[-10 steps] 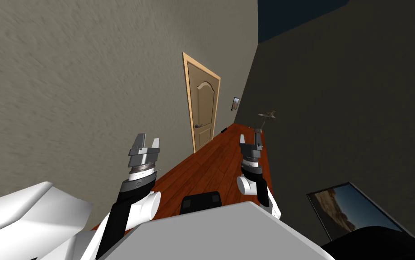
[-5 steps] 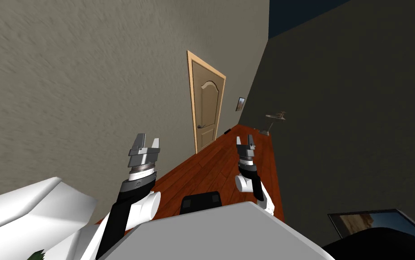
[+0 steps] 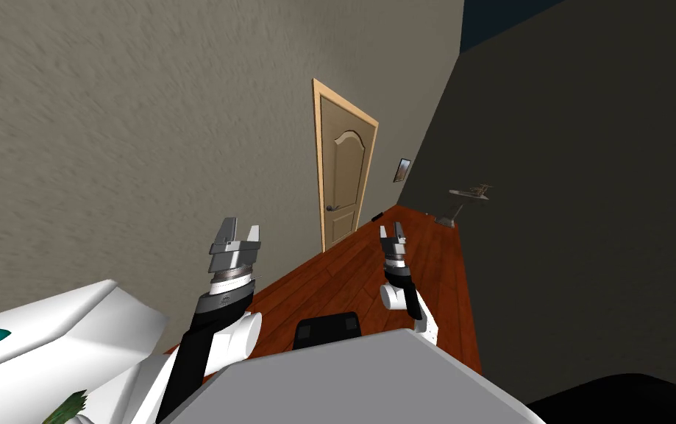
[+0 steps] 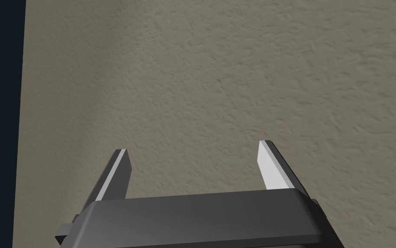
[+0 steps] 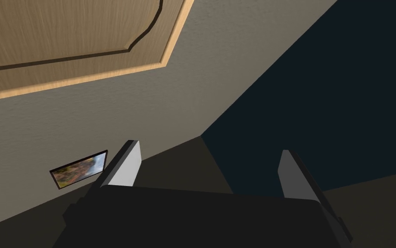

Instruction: Pull the door open

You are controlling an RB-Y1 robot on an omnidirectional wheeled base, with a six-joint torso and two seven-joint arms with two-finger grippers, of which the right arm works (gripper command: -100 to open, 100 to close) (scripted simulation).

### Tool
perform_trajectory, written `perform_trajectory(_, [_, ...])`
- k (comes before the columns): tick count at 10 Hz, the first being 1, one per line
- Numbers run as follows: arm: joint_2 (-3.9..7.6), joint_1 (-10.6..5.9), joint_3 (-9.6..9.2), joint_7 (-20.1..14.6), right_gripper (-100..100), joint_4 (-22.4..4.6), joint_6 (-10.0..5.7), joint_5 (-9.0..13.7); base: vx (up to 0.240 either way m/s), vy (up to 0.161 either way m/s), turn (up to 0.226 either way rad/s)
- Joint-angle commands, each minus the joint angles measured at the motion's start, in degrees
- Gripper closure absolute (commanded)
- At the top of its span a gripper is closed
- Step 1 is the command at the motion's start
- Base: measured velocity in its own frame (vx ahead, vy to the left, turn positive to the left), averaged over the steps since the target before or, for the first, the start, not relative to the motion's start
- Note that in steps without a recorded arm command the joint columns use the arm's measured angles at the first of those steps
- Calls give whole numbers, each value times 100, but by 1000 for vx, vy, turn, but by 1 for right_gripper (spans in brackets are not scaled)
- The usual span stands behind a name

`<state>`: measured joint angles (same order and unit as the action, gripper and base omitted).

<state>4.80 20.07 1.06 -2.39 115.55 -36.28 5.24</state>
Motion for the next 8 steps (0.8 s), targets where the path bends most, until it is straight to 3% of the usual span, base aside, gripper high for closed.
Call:
perform_trajectory(1, [63,-96,26,-16,-100,-232,-10,32,83,-40,136])
perform_trajectory(3, [89,-150,26,-15,-100,-369,-13,43,62,-36,84])
perform_trajectory(8, [228,-444,29,-12,-100,-1119,-33,105,79,-47,136])
